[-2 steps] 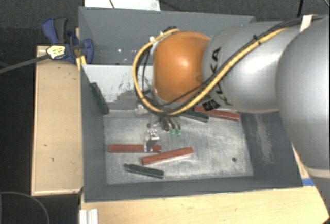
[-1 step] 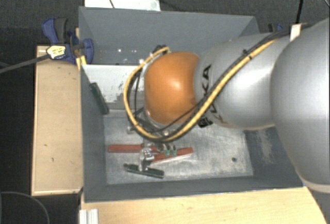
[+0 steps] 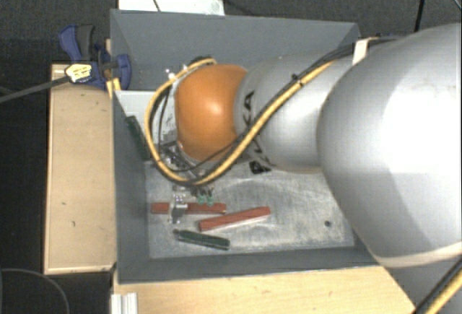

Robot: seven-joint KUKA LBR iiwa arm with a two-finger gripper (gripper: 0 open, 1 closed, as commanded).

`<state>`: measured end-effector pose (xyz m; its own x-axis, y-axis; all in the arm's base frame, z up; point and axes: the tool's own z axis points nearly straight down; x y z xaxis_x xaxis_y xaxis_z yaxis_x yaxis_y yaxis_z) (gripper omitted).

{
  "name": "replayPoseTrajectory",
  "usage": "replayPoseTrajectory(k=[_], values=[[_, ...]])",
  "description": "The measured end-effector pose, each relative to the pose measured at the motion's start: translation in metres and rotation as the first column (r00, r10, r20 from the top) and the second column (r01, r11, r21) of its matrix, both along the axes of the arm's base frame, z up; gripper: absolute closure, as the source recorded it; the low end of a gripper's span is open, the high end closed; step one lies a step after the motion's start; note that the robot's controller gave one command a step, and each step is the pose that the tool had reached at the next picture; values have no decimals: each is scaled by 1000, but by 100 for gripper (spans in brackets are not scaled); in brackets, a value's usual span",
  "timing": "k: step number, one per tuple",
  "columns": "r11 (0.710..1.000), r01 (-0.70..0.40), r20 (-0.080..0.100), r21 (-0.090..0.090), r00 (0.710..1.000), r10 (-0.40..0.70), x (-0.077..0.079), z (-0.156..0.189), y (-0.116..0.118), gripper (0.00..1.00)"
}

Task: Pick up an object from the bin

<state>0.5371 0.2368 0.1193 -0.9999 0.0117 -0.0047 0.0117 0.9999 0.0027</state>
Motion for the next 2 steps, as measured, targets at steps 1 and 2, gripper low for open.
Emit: replayPoseTrajectory(k=[1, 2], values=[[952, -308, 0, -1, 952, 308, -23, -34, -78, 0], [993, 116, 2, -7, 993, -116, -5, -46, -35, 100]])
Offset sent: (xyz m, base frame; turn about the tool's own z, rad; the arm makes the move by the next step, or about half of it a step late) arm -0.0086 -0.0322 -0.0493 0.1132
